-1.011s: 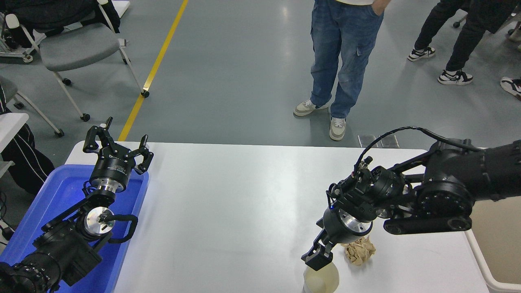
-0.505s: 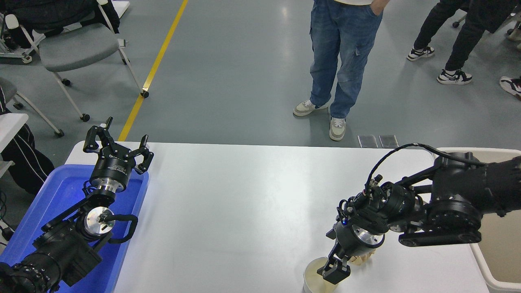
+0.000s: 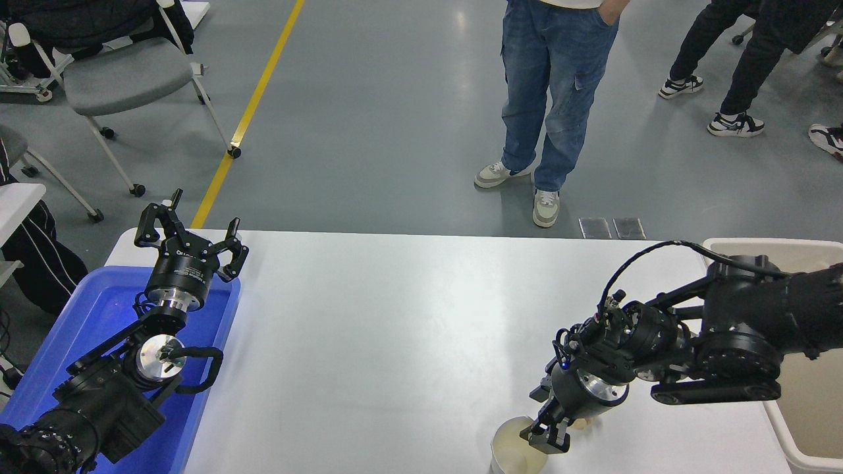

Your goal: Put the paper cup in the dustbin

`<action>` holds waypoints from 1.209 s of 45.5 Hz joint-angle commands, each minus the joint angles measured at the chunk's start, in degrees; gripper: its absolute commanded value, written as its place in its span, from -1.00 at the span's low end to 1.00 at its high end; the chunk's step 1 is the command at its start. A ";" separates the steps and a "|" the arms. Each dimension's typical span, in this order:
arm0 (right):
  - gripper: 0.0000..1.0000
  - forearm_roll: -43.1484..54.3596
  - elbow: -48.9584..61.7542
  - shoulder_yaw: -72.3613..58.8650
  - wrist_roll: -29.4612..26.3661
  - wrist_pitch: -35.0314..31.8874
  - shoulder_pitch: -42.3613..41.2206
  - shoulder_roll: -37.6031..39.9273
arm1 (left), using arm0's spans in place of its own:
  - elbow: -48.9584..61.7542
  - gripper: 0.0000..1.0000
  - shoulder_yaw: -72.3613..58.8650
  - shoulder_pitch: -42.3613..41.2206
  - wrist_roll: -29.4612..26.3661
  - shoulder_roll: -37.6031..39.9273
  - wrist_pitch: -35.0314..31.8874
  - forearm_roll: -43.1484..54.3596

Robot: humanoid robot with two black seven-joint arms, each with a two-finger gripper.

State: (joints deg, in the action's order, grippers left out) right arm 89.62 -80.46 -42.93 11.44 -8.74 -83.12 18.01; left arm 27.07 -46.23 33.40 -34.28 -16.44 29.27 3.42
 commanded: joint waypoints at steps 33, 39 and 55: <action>-1.00 -0.94 0.48 -0.93 2.71 -0.32 -2.39 1.23 | 0.00 1.00 0.00 0.00 0.00 0.00 0.00 0.00; -1.00 -0.94 -0.13 -0.93 3.67 -0.49 -2.74 1.50 | 0.00 1.00 0.00 0.00 0.00 0.00 0.00 0.00; -1.00 -5.50 -7.33 -0.84 4.99 -3.30 -13.90 8.43 | 0.00 1.00 0.00 0.00 0.00 0.00 0.00 0.00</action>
State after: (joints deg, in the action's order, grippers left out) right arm 86.43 -83.44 -43.86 15.38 -9.77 -90.00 21.86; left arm 27.07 -46.23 33.40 -34.28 -16.44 29.26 3.43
